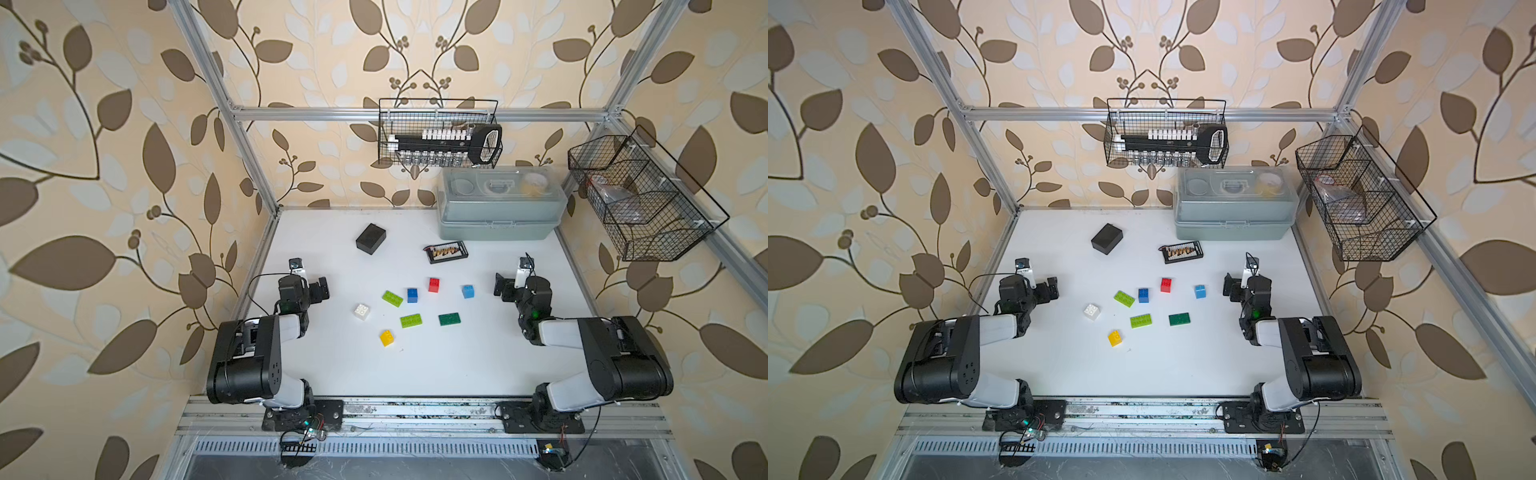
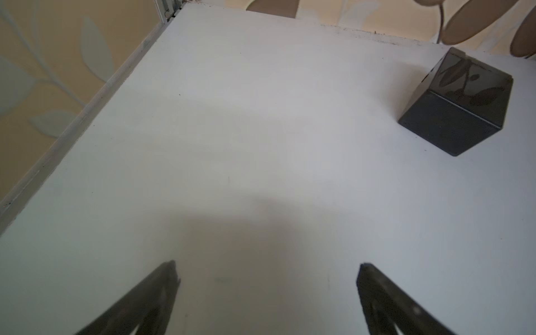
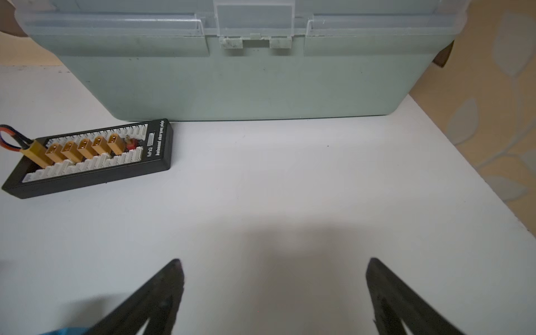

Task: Assemble a fork with lego
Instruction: Pick up the lego brick from the center of the board.

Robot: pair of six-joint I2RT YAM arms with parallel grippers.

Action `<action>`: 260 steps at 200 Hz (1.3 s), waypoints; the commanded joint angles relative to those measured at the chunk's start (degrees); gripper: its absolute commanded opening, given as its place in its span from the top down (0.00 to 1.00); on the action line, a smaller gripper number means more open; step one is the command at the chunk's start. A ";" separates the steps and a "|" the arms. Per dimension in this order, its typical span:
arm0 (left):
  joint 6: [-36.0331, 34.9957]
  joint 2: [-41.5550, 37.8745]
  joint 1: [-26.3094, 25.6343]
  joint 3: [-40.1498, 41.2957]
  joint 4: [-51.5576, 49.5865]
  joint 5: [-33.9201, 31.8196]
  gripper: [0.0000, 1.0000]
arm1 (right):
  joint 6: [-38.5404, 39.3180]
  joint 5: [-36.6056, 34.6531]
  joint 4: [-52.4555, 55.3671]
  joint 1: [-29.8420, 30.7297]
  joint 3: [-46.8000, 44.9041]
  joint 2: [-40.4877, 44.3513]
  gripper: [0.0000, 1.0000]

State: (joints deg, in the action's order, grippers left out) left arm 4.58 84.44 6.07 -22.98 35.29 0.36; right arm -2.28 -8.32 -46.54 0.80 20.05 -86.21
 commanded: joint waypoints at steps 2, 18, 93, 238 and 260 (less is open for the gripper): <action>0.42 0.39 0.44 -1.63 1.96 0.13 0.01 | 0.53 0.28 -1.15 0.16 0.85 0.01 0.02; 0.43 0.32 0.44 -1.63 1.94 0.13 0.01 | 0.52 0.23 -1.09 0.17 0.84 0.01 0.02; 0.43 0.46 0.49 -1.76 1.63 0.10 0.01 | 0.43 0.32 -0.74 0.17 1.03 -0.01 0.02; -3.68 -19.47 0.40 -38.16 -51.43 17.93 0.01 | 10.92 8.43 54.17 4.81 33.17 17.02 0.04; -4.42 -20.95 0.19 -40.14 -55.19 22.04 0.01 | 13.37 9.35 63.67 6.85 39.13 14.74 0.05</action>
State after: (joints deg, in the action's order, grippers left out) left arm 2.17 65.30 6.07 -60.45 -10.44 14.31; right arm 7.03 -0.99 1.74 5.87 53.52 -69.25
